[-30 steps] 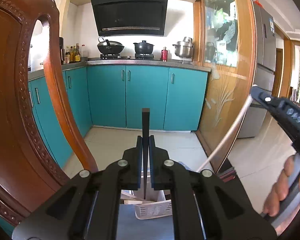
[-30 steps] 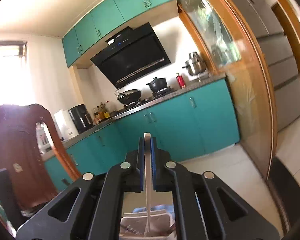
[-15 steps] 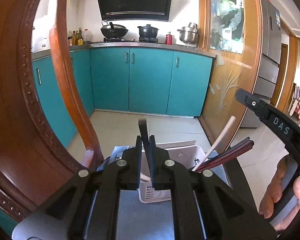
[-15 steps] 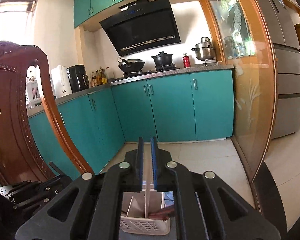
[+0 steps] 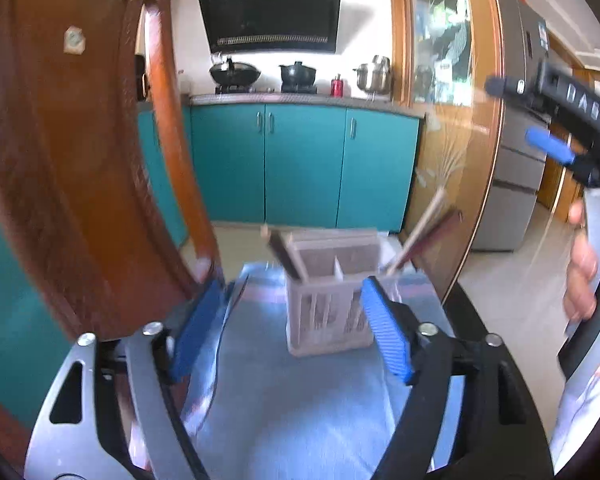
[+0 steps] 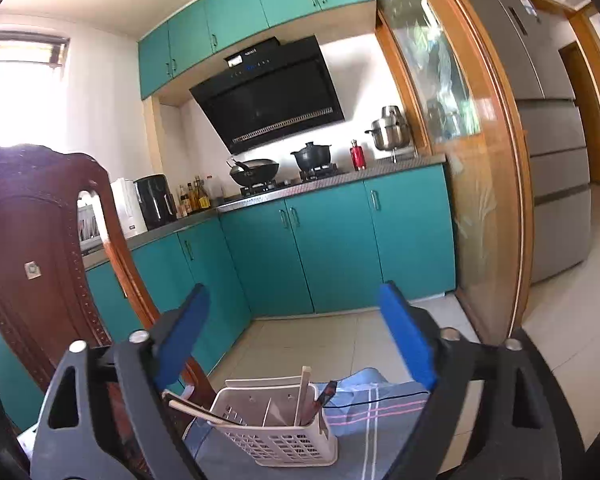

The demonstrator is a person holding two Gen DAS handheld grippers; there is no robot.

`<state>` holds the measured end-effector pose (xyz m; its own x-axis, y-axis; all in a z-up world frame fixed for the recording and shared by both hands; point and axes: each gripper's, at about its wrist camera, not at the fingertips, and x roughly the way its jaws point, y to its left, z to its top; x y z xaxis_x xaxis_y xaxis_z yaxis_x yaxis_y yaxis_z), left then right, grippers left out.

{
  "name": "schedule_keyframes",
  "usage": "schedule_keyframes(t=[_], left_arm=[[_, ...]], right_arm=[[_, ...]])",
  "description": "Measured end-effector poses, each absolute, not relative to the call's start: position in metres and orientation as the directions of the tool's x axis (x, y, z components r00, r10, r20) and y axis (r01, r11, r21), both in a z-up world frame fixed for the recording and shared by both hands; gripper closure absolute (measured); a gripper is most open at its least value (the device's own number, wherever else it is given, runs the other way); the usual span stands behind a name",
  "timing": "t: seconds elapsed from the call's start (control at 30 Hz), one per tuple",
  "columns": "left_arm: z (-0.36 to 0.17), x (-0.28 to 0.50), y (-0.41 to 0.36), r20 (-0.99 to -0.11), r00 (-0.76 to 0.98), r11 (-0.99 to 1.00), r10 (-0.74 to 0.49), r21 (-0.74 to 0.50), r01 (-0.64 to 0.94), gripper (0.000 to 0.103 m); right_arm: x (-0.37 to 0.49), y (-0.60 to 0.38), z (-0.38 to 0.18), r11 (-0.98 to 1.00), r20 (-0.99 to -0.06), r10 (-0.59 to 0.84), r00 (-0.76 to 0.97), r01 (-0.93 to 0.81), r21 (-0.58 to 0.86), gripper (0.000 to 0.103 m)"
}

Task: Organize utensils

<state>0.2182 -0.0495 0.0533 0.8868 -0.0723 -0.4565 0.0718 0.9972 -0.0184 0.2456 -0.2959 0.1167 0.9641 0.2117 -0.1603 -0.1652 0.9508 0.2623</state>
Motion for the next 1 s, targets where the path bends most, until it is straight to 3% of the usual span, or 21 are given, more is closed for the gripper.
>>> schedule_keyframes(t=[0.07, 0.23, 0.37, 0.5, 1.0], left_arm=[[0.046, 0.199, -0.048, -0.467, 0.88, 0.996, -0.082, -0.025, 0.08, 0.021], [0.038, 0.16, -0.052, -0.452, 0.887, 0.991, -0.09, 0.045, 0.124, 0.01], [0.027, 0.135, -0.05, -0.465, 0.882, 0.99, -0.074, 0.074, 0.122, 0.009], [0.022, 0.11, -0.042, -0.477, 0.875, 0.99, -0.08, 0.068, 0.128, 0.007], [0.035, 0.027, -0.029, -0.434, 0.897, 0.992, -0.087, 0.046, 0.118, 0.004]], right_arm=[[0.233, -0.294, 0.111, 0.958, -0.165, 0.201, 0.966, -0.159, 0.24, 0.005], [0.198, -0.287, 0.064, 0.983, -0.245, 0.123, 0.962, -0.084, 0.163, 0.003], [0.165, -0.291, 0.017, 0.981, -0.371, 0.119, 0.921, -0.052, 0.187, 0.003], [0.13, -0.296, -0.002, 0.985, -0.424, 0.099, 0.9, -0.029, 0.17, 0.003], [0.015, -0.253, 0.011, 0.999, -0.395, -0.013, 0.918, -0.004, -0.041, 0.003]])
